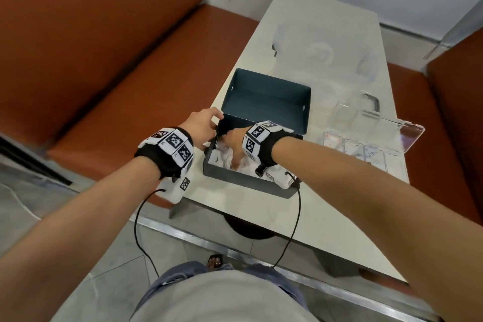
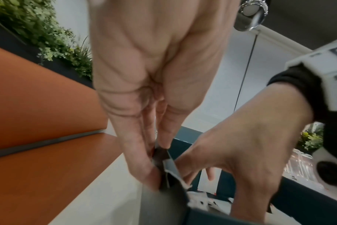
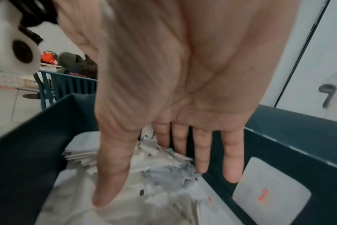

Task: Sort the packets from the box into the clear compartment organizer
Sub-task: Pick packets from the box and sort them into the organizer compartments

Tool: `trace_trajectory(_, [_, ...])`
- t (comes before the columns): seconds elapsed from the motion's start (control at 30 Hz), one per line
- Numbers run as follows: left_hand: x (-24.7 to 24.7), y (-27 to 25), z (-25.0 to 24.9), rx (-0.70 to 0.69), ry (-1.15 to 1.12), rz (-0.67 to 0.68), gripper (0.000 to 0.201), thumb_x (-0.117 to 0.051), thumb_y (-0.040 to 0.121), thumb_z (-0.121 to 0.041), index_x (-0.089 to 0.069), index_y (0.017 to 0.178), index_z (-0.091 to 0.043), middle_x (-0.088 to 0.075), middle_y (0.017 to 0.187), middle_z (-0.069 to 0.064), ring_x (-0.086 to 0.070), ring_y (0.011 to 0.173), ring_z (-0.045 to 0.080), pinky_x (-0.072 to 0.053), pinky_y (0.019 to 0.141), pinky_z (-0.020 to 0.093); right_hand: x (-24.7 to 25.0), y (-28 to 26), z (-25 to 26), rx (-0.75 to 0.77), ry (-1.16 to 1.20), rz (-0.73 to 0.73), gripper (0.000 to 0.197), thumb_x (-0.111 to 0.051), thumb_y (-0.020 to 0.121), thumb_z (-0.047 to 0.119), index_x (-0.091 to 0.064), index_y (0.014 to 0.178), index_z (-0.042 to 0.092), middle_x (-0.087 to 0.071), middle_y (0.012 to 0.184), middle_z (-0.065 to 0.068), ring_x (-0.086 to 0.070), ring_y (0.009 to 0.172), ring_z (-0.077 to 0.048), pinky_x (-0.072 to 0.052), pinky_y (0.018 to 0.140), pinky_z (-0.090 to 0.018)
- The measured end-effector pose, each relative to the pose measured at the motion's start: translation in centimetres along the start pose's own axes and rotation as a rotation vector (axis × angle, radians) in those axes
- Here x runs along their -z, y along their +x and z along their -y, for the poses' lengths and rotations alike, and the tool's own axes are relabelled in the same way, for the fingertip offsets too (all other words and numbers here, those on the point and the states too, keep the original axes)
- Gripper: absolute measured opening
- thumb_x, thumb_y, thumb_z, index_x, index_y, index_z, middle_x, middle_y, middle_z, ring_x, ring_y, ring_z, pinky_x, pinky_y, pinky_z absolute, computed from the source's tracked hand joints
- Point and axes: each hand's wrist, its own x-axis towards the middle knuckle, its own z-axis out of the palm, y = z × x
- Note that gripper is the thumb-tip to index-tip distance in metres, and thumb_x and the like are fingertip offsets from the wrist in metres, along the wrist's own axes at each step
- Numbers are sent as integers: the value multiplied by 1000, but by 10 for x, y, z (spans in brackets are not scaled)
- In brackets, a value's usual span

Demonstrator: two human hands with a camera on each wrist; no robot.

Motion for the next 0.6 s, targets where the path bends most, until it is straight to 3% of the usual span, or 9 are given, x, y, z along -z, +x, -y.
trace_trajectory(0.13, [-1,2,0,9,36,-5,50,-48,93,10,-50,128,-25,-55,125,15,-62,101,35,-60,73,49,-8,5,1,1,-45,-33,81,-79,66,45,-47,135,15,-54,125,-9,-53,114,-27,-48,91,-36])
trace_trajectory(0.3, [4,6,-1,57,-33,42,51,-53,90,12,-51,122,-28,-55,121,17,-65,86,28,-58,51,36,-9,5,3,3,-62,-23,80,-85,67,33,-46,135,15,-56,122,-9,-55,112,-26,-50,83,-35])
trace_trajectory(0.4, [4,9,-2,65,-22,38,49,-56,90,11,-50,122,-27,-58,117,18,-65,84,26,-61,58,40,-12,6,-1,-16,6,-30,76,-84,68,29,-48,133,18,-58,118,-7,-57,107,-26,-49,74,-32])
trace_trajectory(0.47, [3,9,-2,71,-17,35,50,-56,90,10,-50,123,-27,-58,116,18,-66,86,28,-62,64,45,-14,5,-5,-28,64,-55,71,-84,68,27,-52,131,17,-59,115,-7,-58,104,-27,-51,75,-33])
trace_trajectory(0.6, [4,11,0,76,-16,43,50,-56,90,10,-50,123,-27,-60,113,17,-68,87,30,-61,65,47,-16,-2,-14,-56,166,-121,45,-81,72,25,-62,111,10,-63,101,-7,-59,96,-25,-53,76,-35])
